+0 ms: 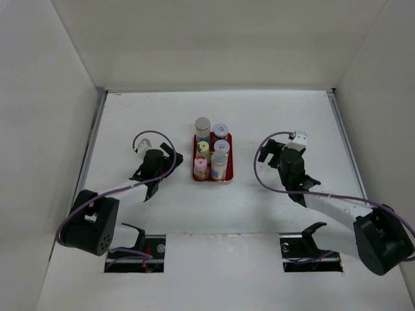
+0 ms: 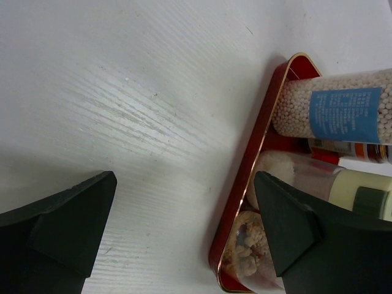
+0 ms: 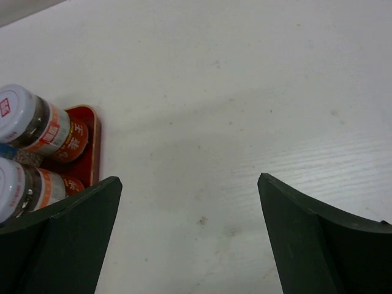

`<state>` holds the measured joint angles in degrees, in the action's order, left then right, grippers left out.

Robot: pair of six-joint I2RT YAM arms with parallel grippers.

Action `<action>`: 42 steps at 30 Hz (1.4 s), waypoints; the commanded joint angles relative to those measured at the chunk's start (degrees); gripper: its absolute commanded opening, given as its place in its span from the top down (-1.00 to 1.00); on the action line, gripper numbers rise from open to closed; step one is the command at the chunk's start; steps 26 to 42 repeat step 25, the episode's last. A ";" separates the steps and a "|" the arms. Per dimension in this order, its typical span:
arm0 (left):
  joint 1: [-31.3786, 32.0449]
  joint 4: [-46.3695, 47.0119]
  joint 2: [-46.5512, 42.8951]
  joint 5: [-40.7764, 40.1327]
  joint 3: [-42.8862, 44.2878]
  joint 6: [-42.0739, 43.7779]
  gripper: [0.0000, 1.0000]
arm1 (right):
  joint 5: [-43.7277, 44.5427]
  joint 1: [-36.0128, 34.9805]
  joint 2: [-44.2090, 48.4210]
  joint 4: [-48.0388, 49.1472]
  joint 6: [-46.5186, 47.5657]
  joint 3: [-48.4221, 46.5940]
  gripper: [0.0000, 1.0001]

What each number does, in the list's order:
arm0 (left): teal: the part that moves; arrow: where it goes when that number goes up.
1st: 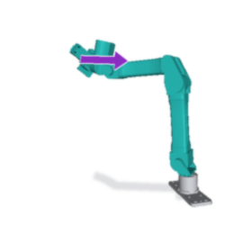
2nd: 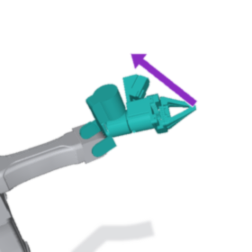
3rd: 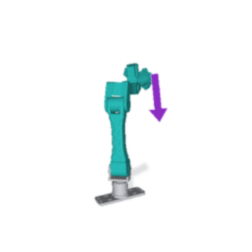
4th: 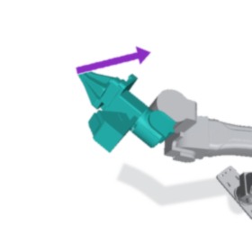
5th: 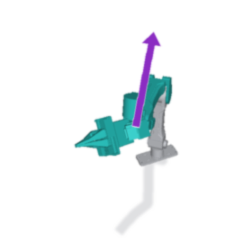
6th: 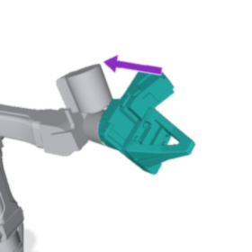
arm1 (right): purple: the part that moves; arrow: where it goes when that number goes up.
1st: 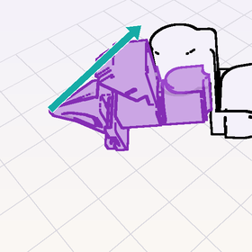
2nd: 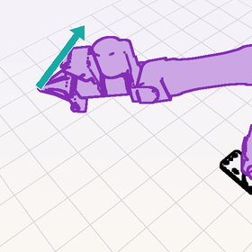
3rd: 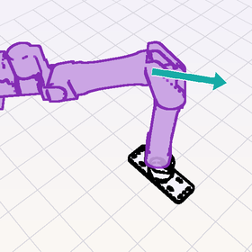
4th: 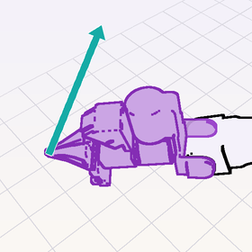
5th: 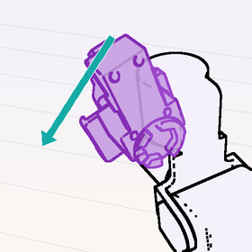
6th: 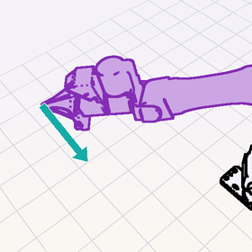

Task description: Organize the condiment bottles

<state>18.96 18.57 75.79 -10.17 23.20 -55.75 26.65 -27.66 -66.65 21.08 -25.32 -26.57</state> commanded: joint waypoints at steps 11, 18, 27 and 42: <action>-2.48 2.61 -2.93 0.15 -2.46 0.29 -1.00 | -2.83 3.27 -5.59 19.87 -2.54 6.18 0.64; -1.69 4.28 -1.79 0.94 -2.37 0.29 -1.00 | -4.94 3.54 -9.19 18.21 -2.89 3.80 0.52; 0.06 4.72 -1.35 1.91 -1.49 1.25 -1.00 | -5.56 3.36 -9.03 18.99 -2.89 4.24 -0.05; 0.06 4.72 -1.35 1.91 -1.49 1.25 -1.00 | -5.56 3.36 -9.03 18.99 -2.89 4.24 -0.05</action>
